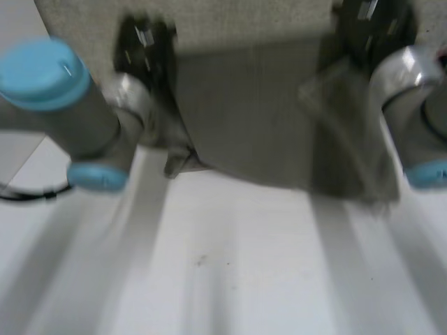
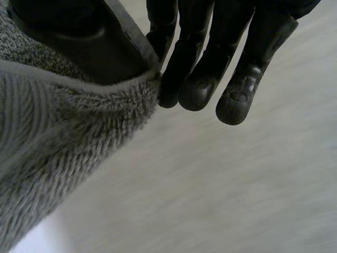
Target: Fold the towel.
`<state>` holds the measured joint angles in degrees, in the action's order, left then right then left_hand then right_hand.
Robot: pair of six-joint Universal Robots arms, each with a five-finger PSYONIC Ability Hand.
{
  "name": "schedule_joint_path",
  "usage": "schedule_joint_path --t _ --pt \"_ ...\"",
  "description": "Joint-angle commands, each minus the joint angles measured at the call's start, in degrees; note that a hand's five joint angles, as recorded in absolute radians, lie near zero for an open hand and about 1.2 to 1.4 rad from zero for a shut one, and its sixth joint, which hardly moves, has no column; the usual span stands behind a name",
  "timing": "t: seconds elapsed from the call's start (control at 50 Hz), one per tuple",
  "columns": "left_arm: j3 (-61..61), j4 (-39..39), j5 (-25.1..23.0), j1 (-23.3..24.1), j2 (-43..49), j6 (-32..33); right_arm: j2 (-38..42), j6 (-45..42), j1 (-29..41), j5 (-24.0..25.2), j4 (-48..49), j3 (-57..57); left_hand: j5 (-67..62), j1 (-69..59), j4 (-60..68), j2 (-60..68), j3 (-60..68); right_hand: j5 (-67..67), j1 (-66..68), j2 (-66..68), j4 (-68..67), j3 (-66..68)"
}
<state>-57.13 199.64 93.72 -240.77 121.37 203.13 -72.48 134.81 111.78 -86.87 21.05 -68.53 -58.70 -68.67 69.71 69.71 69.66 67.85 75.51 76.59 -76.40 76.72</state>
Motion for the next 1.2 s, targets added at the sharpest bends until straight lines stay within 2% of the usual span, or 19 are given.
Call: schedule_joint_path --t 0.02,0.08,0.18,0.24,0.28,0.3,0.34,0.4,0.46,0.5,0.6,0.78,0.82,0.84,0.86,1.04,1.2 --pt "11.96 6.03 3.13 -2.43 -1.31 -4.06 -2.58 0.19 -0.34 -0.23 15.07 2.35 -11.3 -11.33 10.29 10.29 10.34 2.15 4.49 3.41 -3.6 3.28" --pt "13.28 5.06 3.31 -2.6 -1.14 -4.58 -2.4 0.1 -0.25 0.03 11.47 2.0 -11.3 -11.33 10.29 10.29 10.34 2.15 4.49 3.41 -3.6 3.28" --pt "8.44 -0.13 3.13 -3.66 -0.87 -4.67 0.58 0.19 -0.25 2.22 -4.66 -0.37 -11.3 -11.33 10.29 10.29 10.34 2.15 4.49 3.41 -3.6 3.28" --pt "1.76 -2.5 2.96 -3.92 -0.87 -4.41 1.47 0.1 -0.16 3.37 -7.87 -1.52 -11.3 -11.33 10.29 10.29 10.34 2.15 4.49 3.41 -3.6 3.28" --pt "-6.81 -2.76 2.87 -4.01 -1.31 -4.23 3.22 0.28 0.02 5.21 -11.98 -5.98 -11.3 -11.33 10.29 10.29 10.34 2.15 4.49 3.41 -3.6 3.28" --pt "-6.85 -2.76 2.87 -4.01 -1.31 -4.23 3.22 0.28 0.02 5.22 -12.0 -6.0 -11.3 -11.33 10.29 10.29 10.34 2.15 4.49 3.41 -3.6 3.28" --pt "-15.94 -2.68 2.78 -4.01 -1.31 -4.15 4.97 0.28 0.1 6.53 -12.52 -10.99 -11.3 -11.33 10.29 10.29 10.34 2.15 4.49 3.41 -3.6 3.28" --pt "-20.12 -2.41 2.43 -4.01 -1.14 -4.06 6.21 0.46 0.1 6.71 -12.44 -13.21 -11.3 -11.33 10.29 10.29 10.34 2.15 4.49 3.41 -3.6 3.28" --pt "-27.15 -1.8 1.55 -4.01 -0.26 -2.56 9.55 0.46 0.1 6.36 -12.44 -16.46 -11.3 -11.33 10.29 10.29 10.34 2.15 4.49 3.41 -3.6 3.28" --pt "-32.05 -1.18 1.2 -4.01 1.14 0.93 12.18 0.63 0.1 5.49 -12.61 -18.39 -11.3 -11.33 10.29 10.29 10.34 2.15 4.49 3.41 -3.6 3.28" --pt "-36.81 0.57 1.11 -3.92 0.98 5.08 12.54 3.26 -0.86 2.51 -13.05 -20.94 -11.3 -11.33 10.29 10.29 10.34 2.15 4.49 3.41 -3.6 3.28" --pt "-39.19 3.3 1.11 -4.01 -2.98 5.17 10.08 12.76 -4.12 -0.23 -13.23 -24.37 -11.3 -11.33 10.29 10.29 10.34 -0.65 1.69 0.61 -0.8 0.48" --pt "-39.28 4.26 1.11 -4.01 -3.24 5.17 9.9 16.26 -5.6 -0.4 -13.05 -25.95 -11.3 -11.33 10.29 10.29 10.34 -43.82 -41.47 -42.56 42.37 -42.69" --pt "-39.28 4.27 1.11 -4.01 -3.24 5.17 9.9 16.28 -5.61 -0.4 -13.05 -25.95 -11.3 -11.33 10.29 10.29 10.34 -44.05 -41.7 -42.79 42.6 -42.92" --pt "-39.28 4.62 1.11 -4.01 -3.16 5.08 9.99 17.32 -6.13 -0.49 -12.88 -26.39 -11.3 -11.33 10.29 10.29 10.34 -51.54 -49.2 -50.28 50.1 -50.41" --pt "-39.19 6.2 1.11 -4.01 -1.67 5.17 10.43 18.73 -10.17 -0.41 -12.52 -26.05 -11.3 -11.33 10.29 10.29 10.34 -39.86 -37.51 -38.6 38.41 -38.72" --pt "-39.1 6.47 1.11 -4.01 -1.22 5.08 11.83 19.18 -12.55 0.12 -12.96 -25.52 -11.3 -11.33 10.29 10.29 10.34 -38.84 -36.49 -37.57 37.39 -37.7"
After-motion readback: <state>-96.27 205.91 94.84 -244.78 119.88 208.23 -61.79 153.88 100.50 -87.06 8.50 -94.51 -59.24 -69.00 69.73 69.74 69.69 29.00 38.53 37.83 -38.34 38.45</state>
